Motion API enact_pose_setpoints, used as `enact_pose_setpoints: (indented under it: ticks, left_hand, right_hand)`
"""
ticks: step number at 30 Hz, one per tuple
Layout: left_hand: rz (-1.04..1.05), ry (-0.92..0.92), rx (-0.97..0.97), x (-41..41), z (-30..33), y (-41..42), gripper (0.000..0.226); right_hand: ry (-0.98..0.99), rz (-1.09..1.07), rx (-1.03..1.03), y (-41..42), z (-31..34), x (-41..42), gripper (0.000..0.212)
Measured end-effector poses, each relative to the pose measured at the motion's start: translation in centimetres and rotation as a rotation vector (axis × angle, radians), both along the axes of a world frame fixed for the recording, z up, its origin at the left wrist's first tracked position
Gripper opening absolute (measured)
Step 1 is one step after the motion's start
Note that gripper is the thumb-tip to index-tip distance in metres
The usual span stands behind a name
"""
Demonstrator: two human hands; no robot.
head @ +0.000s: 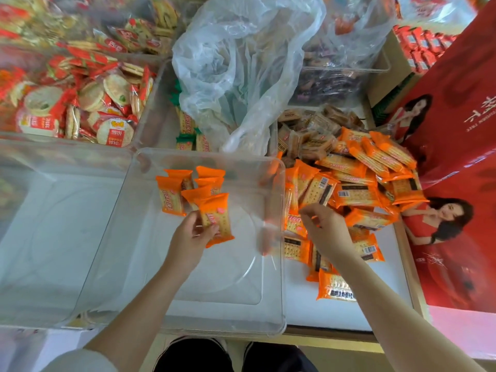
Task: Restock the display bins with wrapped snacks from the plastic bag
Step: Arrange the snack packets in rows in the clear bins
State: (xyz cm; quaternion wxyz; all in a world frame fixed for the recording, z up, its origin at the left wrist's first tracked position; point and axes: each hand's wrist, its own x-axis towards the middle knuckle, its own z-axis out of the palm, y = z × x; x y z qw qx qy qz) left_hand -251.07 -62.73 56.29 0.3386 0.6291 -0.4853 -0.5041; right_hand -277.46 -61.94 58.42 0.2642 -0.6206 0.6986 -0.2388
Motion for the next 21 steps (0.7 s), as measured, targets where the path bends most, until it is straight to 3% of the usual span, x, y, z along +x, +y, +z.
enact_pose_setpoints:
  ticks: [6,10,15,18,21]
  left_hand:
    - [0.226,-0.422,-0.014,4.0,-3.9,-2.8,0.018]
    - [0.265,-0.604,-0.042,4.6,-4.0,-4.6,0.018]
    - [0.194,-0.915,0.021,5.3,-4.4,-5.2,0.025]
    - [0.180,-0.993,0.026,4.8,-3.4,-4.4,0.033]
    - [0.204,-0.922,-0.027,3.3,-2.2,-2.9,0.032]
  right_hand:
    - [0.357,0.338,0.354,2.0,-4.5,1.0,0.043]
    - [0.573,0.405,0.345,2.2,-5.6,2.2,0.075]
    - [0.705,0.396,0.263,2.2,-6.5,2.2,0.060]
    - [0.532,0.261,0.221,1.9,-5.7,1.1,0.053]
    - [0.100,-0.052,0.094,2.0,-2.6,-0.7,0.040]
